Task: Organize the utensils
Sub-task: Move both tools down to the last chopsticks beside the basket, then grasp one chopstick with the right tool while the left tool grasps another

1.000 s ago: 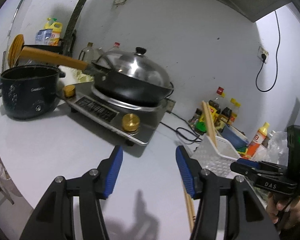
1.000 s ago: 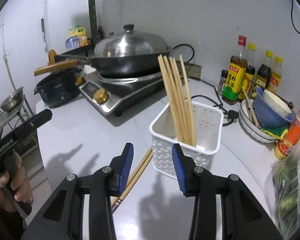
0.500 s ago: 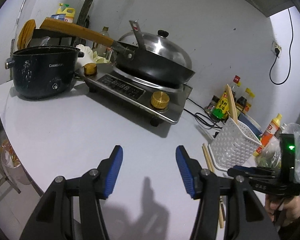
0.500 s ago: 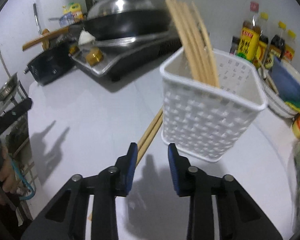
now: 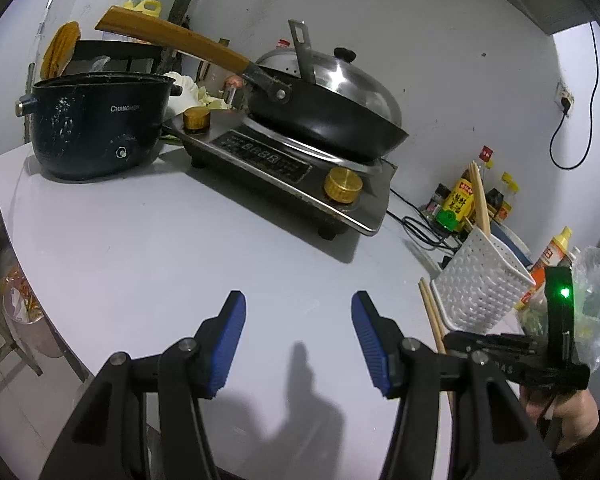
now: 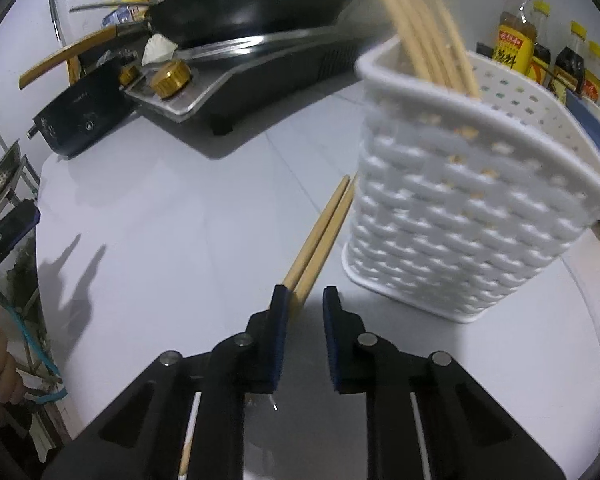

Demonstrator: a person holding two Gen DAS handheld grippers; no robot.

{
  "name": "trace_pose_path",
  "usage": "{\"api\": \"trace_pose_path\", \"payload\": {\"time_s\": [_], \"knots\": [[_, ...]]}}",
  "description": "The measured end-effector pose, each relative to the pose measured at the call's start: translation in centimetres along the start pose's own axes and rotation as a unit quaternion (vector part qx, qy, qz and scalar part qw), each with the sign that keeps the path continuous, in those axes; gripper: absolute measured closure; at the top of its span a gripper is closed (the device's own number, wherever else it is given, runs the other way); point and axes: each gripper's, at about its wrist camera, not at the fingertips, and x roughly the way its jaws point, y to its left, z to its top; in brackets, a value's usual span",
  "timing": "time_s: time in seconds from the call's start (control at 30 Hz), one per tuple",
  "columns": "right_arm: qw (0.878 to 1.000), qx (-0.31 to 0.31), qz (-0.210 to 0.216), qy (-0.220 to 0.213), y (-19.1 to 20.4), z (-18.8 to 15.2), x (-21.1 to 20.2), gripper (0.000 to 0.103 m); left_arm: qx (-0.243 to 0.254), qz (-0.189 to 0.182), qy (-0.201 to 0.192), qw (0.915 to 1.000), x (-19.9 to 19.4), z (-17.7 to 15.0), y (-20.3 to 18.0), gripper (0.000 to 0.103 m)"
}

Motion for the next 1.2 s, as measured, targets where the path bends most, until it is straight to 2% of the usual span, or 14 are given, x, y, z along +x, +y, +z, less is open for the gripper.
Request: {"api": "trace_pose_path", "payload": {"time_s": [0.2, 0.47, 0.6, 0.77, 0.93, 1.03, 1.2], "knots": [[1.0, -0.001, 0.006, 0.003, 0.4, 0.5, 0.4, 0.096, 0.009, 0.003, 0.008, 0.9999, 0.5, 0.0, -0.4, 0.048], [1.0, -0.004, 0.016, 0.008, 0.0, 0.0, 0.5, 0.096, 0.021, -0.002, 0.022, 0.9995, 1.3, -0.4, -2.1, 0.048], [0.999, 0.01, 0.036, 0.004, -0.7, -0.8, 0.2, 0.096, 0.036, -0.012, 0.027, 0.9989, 1.7, -0.5, -3.5, 0.048], [0.999, 0.001, 0.048, -0.001, -0.8, -1.7, -0.4, 0.097, 0.07, -0.015, 0.054, 0.996, 3.0, -1.0, -6.0, 0.048], [0.998, 0.011, 0.061, -0.014, -2.1, -2.8, -1.8, 0.097, 0.116, -0.021, 0.085, 0.9893, 4.6, -1.7, -9.1, 0.048], [0.997, 0.014, 0.07, -0.022, -2.9, -3.5, -2.8, 0.097, 0.15, -0.029, 0.118, 0.9813, 6.2, -2.4, -11.3, 0.048], [0.994, 0.015, 0.096, -0.04, -4.0, -4.6, -4.1, 0.097, 0.195, -0.01, 0.145, 0.9701, 8.6, -2.9, -13.6, 0.048]]}}
